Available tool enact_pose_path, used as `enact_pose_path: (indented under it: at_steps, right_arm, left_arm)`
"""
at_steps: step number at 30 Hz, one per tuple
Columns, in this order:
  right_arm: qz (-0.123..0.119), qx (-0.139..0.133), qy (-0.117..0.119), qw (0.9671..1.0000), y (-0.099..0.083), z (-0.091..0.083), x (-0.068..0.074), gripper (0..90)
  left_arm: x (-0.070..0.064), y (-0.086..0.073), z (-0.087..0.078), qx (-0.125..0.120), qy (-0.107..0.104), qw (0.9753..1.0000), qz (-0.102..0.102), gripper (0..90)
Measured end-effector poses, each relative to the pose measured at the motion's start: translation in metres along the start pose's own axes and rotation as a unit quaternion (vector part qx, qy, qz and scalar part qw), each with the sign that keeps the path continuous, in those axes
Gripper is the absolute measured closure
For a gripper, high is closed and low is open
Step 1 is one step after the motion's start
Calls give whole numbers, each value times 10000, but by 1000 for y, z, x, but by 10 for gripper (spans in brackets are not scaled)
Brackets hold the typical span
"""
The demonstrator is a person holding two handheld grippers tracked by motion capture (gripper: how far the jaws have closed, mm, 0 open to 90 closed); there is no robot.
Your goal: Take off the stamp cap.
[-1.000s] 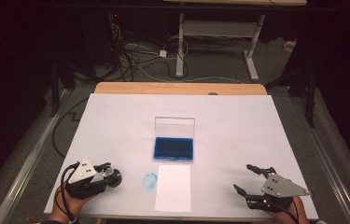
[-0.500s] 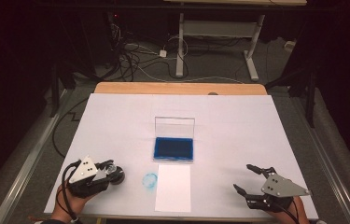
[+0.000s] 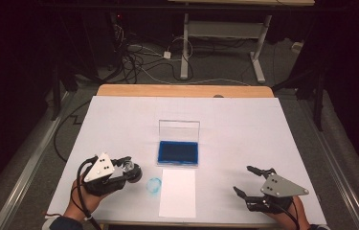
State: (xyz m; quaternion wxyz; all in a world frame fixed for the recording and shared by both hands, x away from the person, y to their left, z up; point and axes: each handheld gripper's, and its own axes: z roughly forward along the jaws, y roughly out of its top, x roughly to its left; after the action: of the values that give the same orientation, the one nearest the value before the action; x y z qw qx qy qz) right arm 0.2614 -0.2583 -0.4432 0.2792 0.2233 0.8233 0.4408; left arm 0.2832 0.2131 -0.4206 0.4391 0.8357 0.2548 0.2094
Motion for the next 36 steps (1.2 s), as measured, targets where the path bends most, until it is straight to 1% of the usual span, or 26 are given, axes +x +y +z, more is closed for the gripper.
enact_pose_path:
  at_steps: [2, 3, 4, 5, 7, 8, 10, 11, 12, 13, 14, 17, 19, 20, 23, 25, 26, 28, 30, 33, 34, 36]
  right_arm:
    - [-45, 54, 33, 10000, 3, 6, 2, 226]
    - [-21, 12, 120, 9999, 6, 9, 3, 225]
    - [7, -4, 156, 9999, 8, 12, 3, 224]
    - [10, -1, 195, 9998, 11, 14, 3, 220]
    - [-9, 0, 224, 9997, 13, 17, 4, 220]
    - [-42, -9, 301, 9995, 17, 23, 6, 219]
    - [-29, -17, 352, 9994, 21, 30, 8, 219]
    - [-29, -17, 352, 9994, 21, 30, 8, 219]
    - [-37, 17, 450, 9990, 25, 37, 11, 217]
    - [-37, 17, 450, 9990, 25, 37, 11, 217]
    - [-35, -5, 524, 9986, 27, 41, 12, 216]
    - [-70, -27, 649, 9979, 34, 49, 16, 210]
    - [-29, -38, 734, 9973, 38, 55, 19, 212]
    - [-48, -49, 816, 9966, 41, 61, 22, 212]
    - [-102, -28, 864, 9962, 44, 67, 25, 212]
    - [-88, -14, 982, 9951, 46, 73, 28, 213]
    - [-120, 0, 1015, 9948, 47, 76, 29, 213]
    - [-146, -25, 1080, 9940, 49, 81, 31, 212]
    - [-135, -32, 1115, 9937, 52, 86, 34, 209]
    - [-111, -89, 1188, 9928, 56, 93, 37, 209]
    - [-149, -94, 1228, 9923, 59, 97, 40, 210]
    - [-156, -89, 1238, 9921, 60, 99, 42, 210]
  left_arm:
    - [-1, 4, 3, -12, -44, 10000, 37, 542]
    - [-2, 6, 4, -34, -42, 10000, 51, 541]
    - [-2, 10, 8, -58, -89, 9999, 65, 542]
    - [-2, 10, 8, -58, -89, 9999, 65, 542]
    - [-3, 15, 11, -58, -82, 9999, 115, 542]
    - [-4, 17, 13, -83, -108, 9998, 108, 541]
    - [-6, 22, 17, -102, -124, 9997, 165, 542]
    - [-7, 25, 19, -108, -138, 9997, 189, 542]
    - [-10, 29, 23, -128, -173, 9994, 258, 542]
    - [-10, 29, 23, -128, -173, 9994, 258, 542]
    - [-11, 31, 25, -137, -188, 9994, 274, 542]
    - [-13, 37, 31, -212, -244, 9991, 269, 542]
    - [-14, 41, 36, -252, -275, 9989, 279, 541]
    - [-15, 43, 38, -260, -291, 9988, 285, 542]
    - [-18, 47, 43, -264, -332, 9986, 310, 542]
    - [-20, 49, 46, -283, -344, 9985, 306, 542]
    - [-21, 50, 47, -300, -372, 9984, 303, 541]
    - [-23, 53, 50, -303, -387, 9983, 328, 542]
    - [-25, 55, 52, -324, -438, 9980, 314, 542]
    - [-28, 57, 55, -333, -472, 9977, 347, 542]
    - [-29, 58, 56, -351, -481, 9977, 338, 541]
    - [-30, 58, 57, -353, -519, 9975, 339, 542]
